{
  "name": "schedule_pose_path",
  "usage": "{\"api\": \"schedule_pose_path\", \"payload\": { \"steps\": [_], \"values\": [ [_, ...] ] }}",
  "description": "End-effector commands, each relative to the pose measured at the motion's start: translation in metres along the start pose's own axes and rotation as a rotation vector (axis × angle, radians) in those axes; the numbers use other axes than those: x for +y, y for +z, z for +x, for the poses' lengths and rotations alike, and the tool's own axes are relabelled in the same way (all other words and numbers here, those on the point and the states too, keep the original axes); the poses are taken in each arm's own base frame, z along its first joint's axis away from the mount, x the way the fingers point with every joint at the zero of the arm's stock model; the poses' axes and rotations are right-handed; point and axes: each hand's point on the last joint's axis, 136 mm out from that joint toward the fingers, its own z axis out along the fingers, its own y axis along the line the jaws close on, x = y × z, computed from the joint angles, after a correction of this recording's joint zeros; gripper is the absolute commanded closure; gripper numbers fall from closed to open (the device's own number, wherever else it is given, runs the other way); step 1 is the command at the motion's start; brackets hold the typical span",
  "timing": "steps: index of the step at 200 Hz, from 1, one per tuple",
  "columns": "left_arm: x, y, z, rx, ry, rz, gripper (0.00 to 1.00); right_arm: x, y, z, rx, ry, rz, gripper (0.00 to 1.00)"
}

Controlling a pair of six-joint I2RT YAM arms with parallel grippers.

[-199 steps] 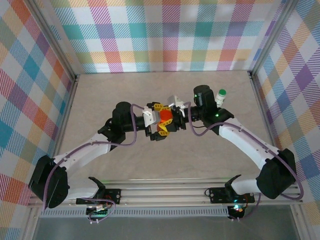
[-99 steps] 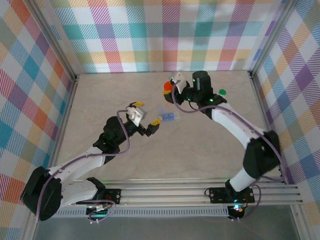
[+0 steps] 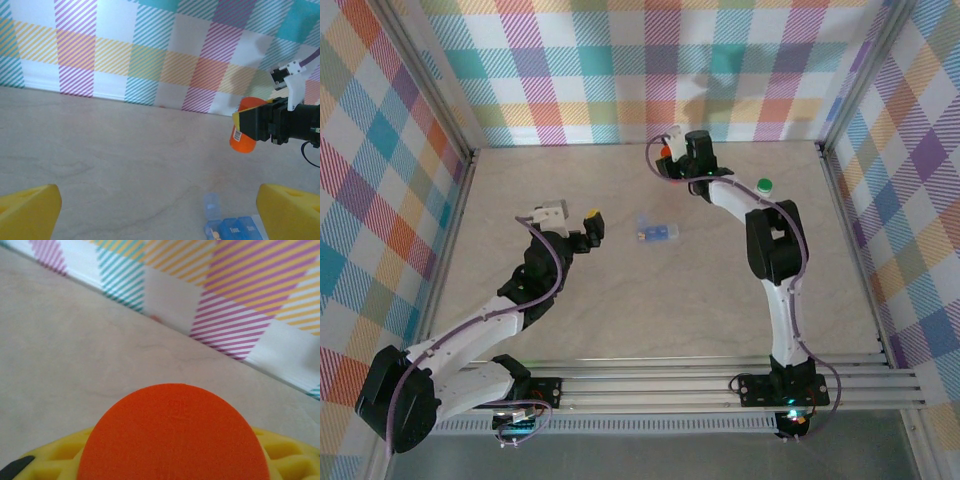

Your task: Sort the pills into containers

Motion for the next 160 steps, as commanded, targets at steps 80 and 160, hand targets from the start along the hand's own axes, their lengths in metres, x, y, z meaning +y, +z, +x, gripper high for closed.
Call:
{"api": "schedule_pose_path", "payload": {
  "steps": [80,160],
  "values": [
    [-0.002,0.016,0.016,0.058,-0.023,0.007,0.00,-0.079,0.050,0.014,0.015,0.149,0.116,0.71],
    [-0.004,0.021,0.023,0.080,-0.014,0.012,0.00,-0.093,0.049,0.037,0.066,0.133,0.065,0.38]
  ]
}}
